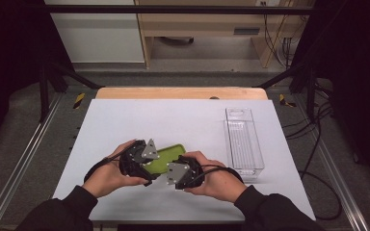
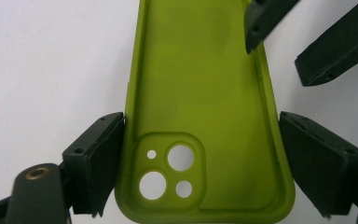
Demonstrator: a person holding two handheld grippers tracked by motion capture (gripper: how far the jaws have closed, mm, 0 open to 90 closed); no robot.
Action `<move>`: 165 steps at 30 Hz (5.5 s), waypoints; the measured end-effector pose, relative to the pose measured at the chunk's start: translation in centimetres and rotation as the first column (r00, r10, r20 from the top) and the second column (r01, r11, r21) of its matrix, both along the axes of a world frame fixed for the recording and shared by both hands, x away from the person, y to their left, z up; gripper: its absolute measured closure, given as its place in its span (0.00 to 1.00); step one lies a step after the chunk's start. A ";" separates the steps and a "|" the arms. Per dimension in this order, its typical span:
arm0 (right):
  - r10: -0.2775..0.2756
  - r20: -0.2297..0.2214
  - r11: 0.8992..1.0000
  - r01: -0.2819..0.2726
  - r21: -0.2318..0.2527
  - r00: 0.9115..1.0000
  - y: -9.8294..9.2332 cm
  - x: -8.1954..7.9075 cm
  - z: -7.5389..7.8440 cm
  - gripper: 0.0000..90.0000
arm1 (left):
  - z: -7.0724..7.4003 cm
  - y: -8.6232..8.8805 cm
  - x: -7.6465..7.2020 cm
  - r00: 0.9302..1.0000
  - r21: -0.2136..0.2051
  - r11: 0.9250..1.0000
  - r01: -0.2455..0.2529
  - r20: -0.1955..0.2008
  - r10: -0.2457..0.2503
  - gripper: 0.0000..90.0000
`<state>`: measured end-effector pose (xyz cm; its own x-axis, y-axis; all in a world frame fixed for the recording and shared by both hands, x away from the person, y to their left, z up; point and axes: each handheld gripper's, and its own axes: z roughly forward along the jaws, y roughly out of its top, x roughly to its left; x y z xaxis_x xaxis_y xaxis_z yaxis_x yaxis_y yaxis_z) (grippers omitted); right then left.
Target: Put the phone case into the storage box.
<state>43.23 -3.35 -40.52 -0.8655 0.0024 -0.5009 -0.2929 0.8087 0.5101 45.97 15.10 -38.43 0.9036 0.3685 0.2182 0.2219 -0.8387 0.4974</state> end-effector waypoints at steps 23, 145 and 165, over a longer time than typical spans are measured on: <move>0.075 0.014 0.995 -0.074 -0.064 0.997 0.6 -0.2 -0.3 0.87 | 0.2 -0.4 -0.2 0.999 -0.005 0.999 0.033 -0.017 -0.033 0.18; -0.444 -0.207 0.703 0.483 0.523 0.872 -5.3 7.9 2.4 0.98 | -6.6 10.7 -3.9 0.777 -0.675 0.630 -0.383 0.134 0.615 0.05; -0.523 -0.240 0.550 0.538 0.639 0.818 -8.8 10.0 6.2 0.98 | -6.9 11.1 -3.9 0.770 -0.689 0.614 -0.385 0.128 0.626 0.05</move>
